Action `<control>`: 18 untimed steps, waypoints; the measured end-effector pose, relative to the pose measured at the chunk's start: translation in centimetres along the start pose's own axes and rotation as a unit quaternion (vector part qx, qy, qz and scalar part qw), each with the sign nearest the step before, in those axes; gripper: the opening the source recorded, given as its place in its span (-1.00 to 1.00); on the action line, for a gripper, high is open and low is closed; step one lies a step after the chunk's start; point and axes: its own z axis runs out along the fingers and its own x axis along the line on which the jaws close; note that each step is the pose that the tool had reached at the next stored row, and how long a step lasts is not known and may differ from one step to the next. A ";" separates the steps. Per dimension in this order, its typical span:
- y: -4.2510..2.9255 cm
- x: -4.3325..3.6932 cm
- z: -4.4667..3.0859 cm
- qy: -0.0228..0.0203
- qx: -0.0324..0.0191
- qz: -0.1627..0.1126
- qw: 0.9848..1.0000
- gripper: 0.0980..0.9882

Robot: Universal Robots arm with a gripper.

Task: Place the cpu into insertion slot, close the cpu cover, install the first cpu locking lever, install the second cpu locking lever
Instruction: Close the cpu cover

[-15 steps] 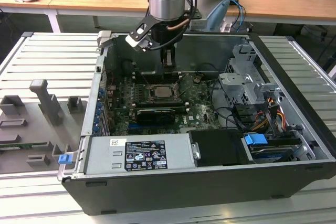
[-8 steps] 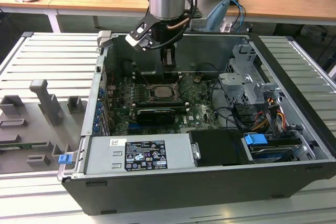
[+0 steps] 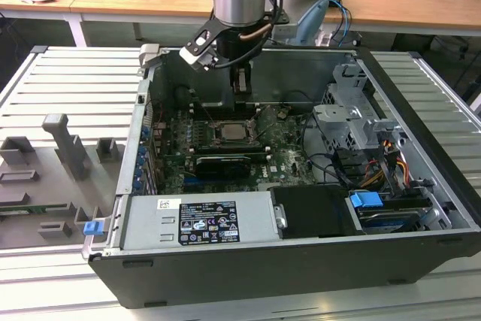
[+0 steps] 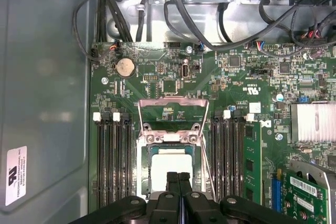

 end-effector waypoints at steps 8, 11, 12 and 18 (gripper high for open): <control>0.43 0.11 -0.70 0.000 0.000 0.000 1.000 -0.98; 0.57 0.14 -0.72 -0.001 0.000 0.000 1.000 -0.98; 0.61 0.16 -0.71 0.000 0.000 0.000 1.000 -0.98; 0.84 0.22 -0.71 0.000 0.000 0.000 1.000 -0.98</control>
